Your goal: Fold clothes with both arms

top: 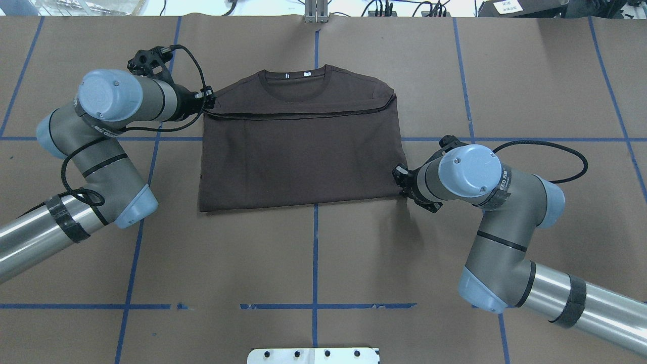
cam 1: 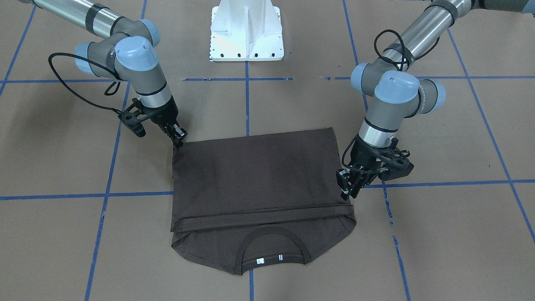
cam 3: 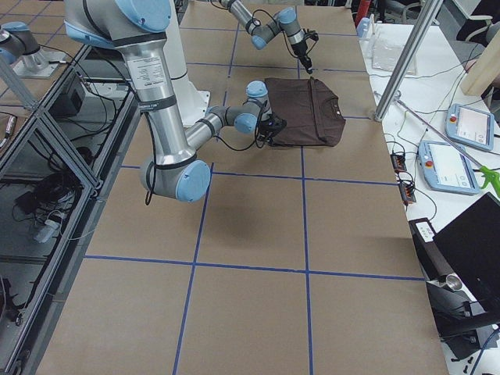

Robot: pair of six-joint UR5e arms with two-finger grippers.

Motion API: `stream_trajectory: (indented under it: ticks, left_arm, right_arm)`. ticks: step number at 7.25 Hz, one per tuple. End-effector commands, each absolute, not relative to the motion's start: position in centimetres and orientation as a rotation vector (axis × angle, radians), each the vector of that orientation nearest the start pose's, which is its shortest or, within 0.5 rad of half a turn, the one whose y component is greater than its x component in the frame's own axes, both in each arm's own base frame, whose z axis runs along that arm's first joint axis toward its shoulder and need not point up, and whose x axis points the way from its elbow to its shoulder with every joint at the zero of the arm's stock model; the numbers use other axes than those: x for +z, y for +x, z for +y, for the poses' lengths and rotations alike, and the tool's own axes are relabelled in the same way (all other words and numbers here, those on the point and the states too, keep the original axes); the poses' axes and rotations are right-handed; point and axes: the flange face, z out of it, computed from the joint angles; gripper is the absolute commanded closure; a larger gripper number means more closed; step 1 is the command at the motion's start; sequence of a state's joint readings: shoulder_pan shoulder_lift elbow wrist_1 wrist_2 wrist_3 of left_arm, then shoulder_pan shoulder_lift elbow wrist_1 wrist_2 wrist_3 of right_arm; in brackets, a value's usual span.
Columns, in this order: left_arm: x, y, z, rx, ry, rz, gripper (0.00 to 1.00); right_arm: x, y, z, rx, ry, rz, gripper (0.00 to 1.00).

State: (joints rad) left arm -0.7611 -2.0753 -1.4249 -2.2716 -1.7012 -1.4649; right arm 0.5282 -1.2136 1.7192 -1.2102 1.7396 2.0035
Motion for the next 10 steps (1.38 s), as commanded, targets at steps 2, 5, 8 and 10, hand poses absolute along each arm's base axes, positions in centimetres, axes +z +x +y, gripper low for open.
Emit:
stream_trajectory:
  ticks: [2, 5, 8, 10]
  left_arm:
    - [35.5, 43.1, -57.5, -0.521, 0.342, 1.028, 0.64]
    - [31.1, 42.7, -55.5, -0.575, 0.308, 1.135, 0.64]
    - [26.4, 46.0, -46.4, -0.571, 0.126, 1.28, 0.64]
    - [25.5, 47.9, -41.1, -0.568, 0.021, 1.317, 0.61]
  right_arm:
    - [34.2, -44.1, -38.8, 0.807, -0.132, -0.952, 1.0]
    - [30.3, -40.4, -22.9, 0.591, -0.385, -0.996, 1.0]
    - [30.6, -41.2, -12.3, 0.407, -0.472, -0.931, 0.01]
    - [32.9, -41.4, -17.2, 0.547, -0.327, -0.934, 0.0]
